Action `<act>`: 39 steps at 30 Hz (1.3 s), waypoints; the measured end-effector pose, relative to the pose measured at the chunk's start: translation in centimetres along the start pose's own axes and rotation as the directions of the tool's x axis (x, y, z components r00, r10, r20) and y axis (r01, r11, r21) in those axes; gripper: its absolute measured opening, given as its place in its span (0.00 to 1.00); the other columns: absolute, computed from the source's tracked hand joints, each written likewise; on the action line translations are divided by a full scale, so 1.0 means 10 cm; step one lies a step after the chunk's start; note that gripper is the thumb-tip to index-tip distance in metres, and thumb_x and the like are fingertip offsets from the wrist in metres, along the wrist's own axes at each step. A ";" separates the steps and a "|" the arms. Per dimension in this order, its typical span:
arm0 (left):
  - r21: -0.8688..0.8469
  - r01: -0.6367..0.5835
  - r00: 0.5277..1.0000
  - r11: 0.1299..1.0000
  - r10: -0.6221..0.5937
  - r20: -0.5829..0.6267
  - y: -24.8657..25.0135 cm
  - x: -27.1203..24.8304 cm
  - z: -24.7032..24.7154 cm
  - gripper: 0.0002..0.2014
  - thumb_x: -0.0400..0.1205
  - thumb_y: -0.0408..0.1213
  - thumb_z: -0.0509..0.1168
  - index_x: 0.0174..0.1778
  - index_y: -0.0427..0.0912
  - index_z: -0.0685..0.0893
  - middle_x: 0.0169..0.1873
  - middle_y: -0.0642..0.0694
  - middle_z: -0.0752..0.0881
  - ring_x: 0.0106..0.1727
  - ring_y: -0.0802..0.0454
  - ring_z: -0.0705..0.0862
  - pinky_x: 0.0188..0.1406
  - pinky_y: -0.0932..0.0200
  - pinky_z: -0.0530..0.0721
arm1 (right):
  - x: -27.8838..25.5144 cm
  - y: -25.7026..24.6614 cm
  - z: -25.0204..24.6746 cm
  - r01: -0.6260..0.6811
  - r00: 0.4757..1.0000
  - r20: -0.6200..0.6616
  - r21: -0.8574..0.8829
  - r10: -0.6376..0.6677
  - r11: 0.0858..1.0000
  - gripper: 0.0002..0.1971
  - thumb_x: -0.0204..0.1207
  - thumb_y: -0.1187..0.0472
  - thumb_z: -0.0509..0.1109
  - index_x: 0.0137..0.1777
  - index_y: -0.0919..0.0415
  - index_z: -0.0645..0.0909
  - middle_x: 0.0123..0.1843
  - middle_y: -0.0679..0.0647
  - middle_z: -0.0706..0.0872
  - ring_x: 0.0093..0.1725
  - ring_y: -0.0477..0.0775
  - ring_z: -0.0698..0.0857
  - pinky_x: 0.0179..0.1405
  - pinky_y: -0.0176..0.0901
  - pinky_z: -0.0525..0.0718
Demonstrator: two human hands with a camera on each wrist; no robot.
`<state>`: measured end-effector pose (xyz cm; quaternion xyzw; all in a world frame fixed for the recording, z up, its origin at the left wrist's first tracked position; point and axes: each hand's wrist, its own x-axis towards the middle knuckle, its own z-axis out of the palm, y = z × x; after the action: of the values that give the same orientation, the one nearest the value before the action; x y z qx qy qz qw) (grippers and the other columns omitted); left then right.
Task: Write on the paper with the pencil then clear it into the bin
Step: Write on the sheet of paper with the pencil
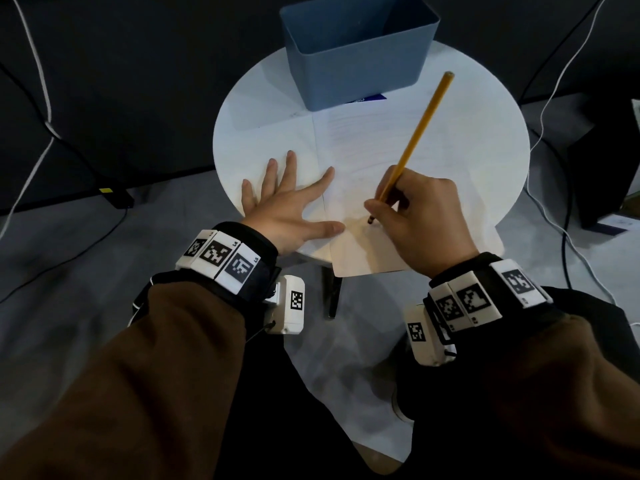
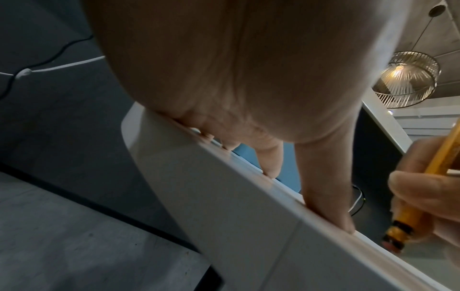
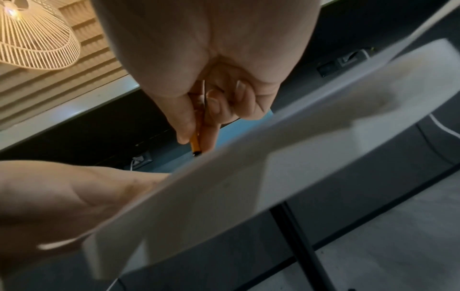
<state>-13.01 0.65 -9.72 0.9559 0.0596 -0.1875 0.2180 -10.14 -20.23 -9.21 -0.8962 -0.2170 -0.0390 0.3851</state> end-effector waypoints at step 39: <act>-0.032 -0.005 1.000 0.999 0.005 -0.001 -0.02 -0.01 0.00 0.43 0.76 0.71 0.64 0.81 0.80 0.45 0.84 0.55 0.26 0.82 0.53 0.22 0.80 0.38 0.24 | 0.08 0.14 -0.19 -0.038 0.998 -0.056 -0.053 0.035 0.998 0.08 0.79 0.57 0.77 0.40 0.53 0.81 0.30 0.36 0.82 0.33 0.37 0.81 0.39 0.45 0.82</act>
<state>-13.14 0.80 -9.77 0.9526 0.0601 -0.1854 0.2335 -8.65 -22.11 -8.66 -0.9087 -0.1886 -0.0623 0.3671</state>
